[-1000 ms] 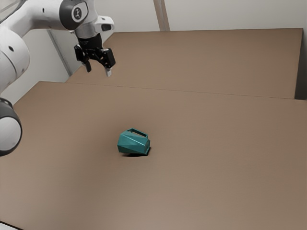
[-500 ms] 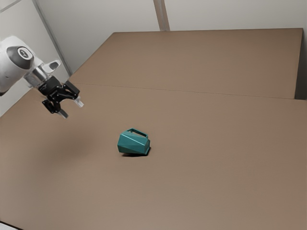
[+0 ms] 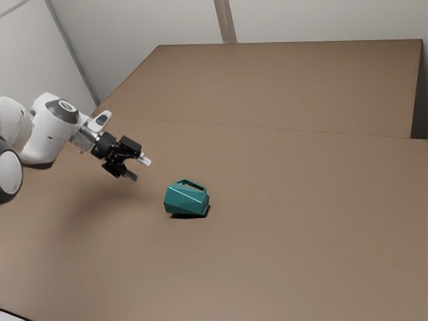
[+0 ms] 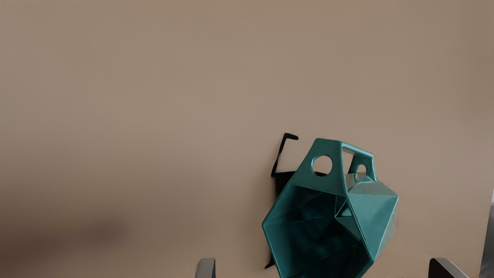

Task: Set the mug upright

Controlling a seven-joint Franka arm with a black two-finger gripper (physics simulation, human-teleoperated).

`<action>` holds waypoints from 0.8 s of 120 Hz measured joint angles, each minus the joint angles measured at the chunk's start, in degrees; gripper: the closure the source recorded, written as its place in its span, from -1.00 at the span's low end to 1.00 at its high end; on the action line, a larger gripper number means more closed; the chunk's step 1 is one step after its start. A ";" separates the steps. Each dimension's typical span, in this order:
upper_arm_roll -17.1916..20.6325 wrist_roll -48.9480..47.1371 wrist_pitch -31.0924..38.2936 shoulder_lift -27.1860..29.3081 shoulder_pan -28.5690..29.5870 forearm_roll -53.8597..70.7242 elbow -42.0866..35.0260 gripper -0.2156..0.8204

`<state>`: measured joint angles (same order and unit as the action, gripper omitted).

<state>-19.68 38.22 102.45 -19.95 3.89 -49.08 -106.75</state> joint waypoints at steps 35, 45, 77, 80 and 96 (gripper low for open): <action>4.64 5.69 1.50 2.21 -1.19 -3.74 -6.11 -0.58; 5.06 6.62 1.46 3.49 -1.27 -3.74 -8.21 -0.58; 5.43 8.63 2.08 5.08 -1.49 -3.26 -11.48 -0.58; 5.50 8.77 2.20 5.00 -1.56 -3.28 -11.51 -0.58; 5.74 9.41 3.40 4.22 -2.03 -3.84 -11.30 -0.58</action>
<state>-13.94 47.63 105.85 -15.73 1.86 -52.92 -118.05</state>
